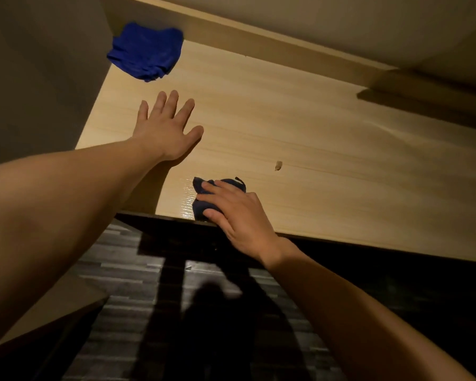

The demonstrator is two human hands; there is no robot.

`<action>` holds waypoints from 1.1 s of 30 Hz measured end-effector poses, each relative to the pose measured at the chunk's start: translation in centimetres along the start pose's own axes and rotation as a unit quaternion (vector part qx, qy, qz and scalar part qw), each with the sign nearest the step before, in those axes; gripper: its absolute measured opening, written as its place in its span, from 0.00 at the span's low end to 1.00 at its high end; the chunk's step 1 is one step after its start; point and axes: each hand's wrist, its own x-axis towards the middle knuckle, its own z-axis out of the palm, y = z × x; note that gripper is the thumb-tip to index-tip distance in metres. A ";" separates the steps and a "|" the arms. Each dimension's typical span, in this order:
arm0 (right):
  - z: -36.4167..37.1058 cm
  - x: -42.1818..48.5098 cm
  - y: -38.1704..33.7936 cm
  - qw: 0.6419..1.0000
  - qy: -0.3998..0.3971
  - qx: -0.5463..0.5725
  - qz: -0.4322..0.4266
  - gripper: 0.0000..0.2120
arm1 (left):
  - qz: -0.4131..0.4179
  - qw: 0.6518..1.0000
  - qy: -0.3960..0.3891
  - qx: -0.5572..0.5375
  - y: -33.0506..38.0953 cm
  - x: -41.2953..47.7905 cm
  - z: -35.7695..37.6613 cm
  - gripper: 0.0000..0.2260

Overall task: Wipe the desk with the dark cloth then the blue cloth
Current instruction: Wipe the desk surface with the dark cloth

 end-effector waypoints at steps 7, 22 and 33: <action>-2.8 -1.8 -1.9 0.939 -0.020 0.314 0.138 0.10 | 0.034 0.996 0.055 -0.067 4.3 -1.6 0.1 0.31; -17.1 13.0 12.8 0.977 0.135 0.097 0.131 0.16 | 0.001 0.998 0.050 -0.034 7.5 -1.3 2.2 0.33; -15.7 22.7 21.5 0.982 -0.026 -0.186 0.012 0.26 | -0.016 0.998 0.053 -0.006 7.7 -1.2 2.5 0.32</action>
